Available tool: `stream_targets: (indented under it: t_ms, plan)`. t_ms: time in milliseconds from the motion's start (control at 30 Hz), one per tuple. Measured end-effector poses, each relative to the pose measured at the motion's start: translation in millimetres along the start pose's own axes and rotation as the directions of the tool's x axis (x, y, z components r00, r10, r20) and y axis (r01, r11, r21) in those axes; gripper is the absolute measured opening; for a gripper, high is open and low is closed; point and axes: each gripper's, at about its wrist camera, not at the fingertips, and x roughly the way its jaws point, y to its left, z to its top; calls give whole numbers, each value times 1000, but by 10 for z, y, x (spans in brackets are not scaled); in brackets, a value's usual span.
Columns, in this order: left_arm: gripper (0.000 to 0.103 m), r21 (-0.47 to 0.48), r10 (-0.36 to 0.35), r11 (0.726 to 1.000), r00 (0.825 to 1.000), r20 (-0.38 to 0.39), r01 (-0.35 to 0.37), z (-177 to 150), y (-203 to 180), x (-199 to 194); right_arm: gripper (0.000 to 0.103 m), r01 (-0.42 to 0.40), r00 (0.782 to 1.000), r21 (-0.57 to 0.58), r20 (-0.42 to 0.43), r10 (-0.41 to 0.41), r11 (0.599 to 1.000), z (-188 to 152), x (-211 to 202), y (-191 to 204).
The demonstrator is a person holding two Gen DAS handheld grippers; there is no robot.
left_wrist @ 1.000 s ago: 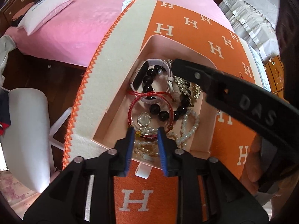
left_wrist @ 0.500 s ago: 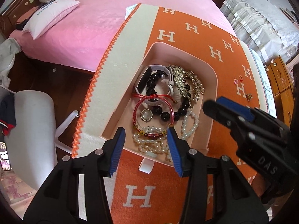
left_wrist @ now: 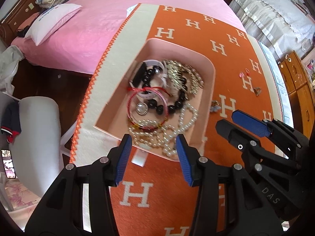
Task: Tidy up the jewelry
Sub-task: 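Lift both open tools out of the tray toward the blue flower pieces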
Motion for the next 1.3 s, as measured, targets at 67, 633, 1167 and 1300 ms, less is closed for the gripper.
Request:
stream_targets:
  t_ms: [67, 633, 1167, 1300]
  plan:
    - [43, 15, 0, 1000, 1000, -1, 0, -36, -97, -4, 35, 7, 1000, 4, -7, -7, 1000, -65, -30, -56]
    - [43, 132, -28, 991, 1000, 5, 27, -142, -973, 29, 35, 100, 995, 105, -24, -98, 989, -605, -436, -872]
    - [43, -80, 84, 993, 996, 17, -83, 242, -1284, 657, 35, 133, 990, 164, 17, -138, 977, -579, -572, -1607]
    - [43, -115, 121, 986, 993, 13, -118, 297, -1295, 776, 35, 142, 989, 165, 23, -148, 976, -490, -536, -1814]
